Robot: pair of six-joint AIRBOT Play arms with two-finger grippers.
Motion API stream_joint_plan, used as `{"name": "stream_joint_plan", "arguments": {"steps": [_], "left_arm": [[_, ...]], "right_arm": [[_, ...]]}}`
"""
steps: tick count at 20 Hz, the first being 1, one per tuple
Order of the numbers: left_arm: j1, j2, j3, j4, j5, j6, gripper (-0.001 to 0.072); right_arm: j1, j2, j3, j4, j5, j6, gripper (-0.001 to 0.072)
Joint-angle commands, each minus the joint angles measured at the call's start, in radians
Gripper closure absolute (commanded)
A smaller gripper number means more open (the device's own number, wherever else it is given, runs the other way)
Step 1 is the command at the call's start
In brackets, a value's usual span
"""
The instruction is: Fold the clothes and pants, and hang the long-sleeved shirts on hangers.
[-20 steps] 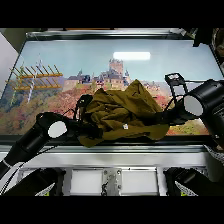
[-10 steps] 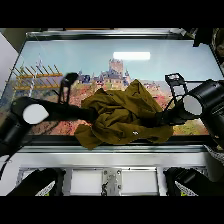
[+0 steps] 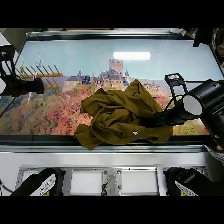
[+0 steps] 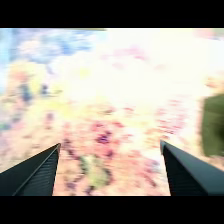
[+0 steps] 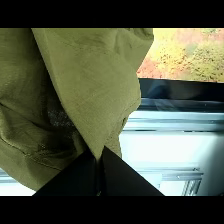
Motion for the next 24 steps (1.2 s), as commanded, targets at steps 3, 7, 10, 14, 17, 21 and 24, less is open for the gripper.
{"name": "stream_joint_plan", "arguments": {"steps": [3, 7, 10, 14, 17, 21, 24], "left_arm": [[0.213, -0.326, 0.107, 0.109, 0.109, 0.053, -0.0005], [0.249, -0.551, 0.218, 0.109, 0.219, 0.068, -0.0005], [0.264, -0.688, 0.326, 0.116, 0.235, 0.069, -0.0005], [0.266, -0.84, 0.461, 0.157, 0.222, 0.069, -0.0005], [0.265, -0.919, 0.541, 0.179, 0.209, 0.078, -0.0005], [0.266, -0.932, 0.518, 0.181, 0.282, 0.08, -0.0005], [0.267, -0.932, 0.487, 0.18, 0.311, 0.085, -0.0005]], "right_arm": [[0.0, 0.0, 0.0, 0.0, 0.0, 0.0, 0.0696], [0.0, 0.0, 0.0, 0.001, 0.0, 0.0, 0.0695], [0.0, 0.0, 0.0, 0.0, 0.0, 0.0, 0.0696], [0.0, 0.0, 0.0, 0.001, 0.0, 0.0, 0.0696], [0.0, 0.0, 0.0, 0.001, 0.0, 0.0, 0.0696], [0.0, 0.0, 0.0, 0.001, 0.0, 0.0, 0.0696], [0.0, 0.0, 0.0, 0.001, 0.0, 0.0, 0.0695]]}}
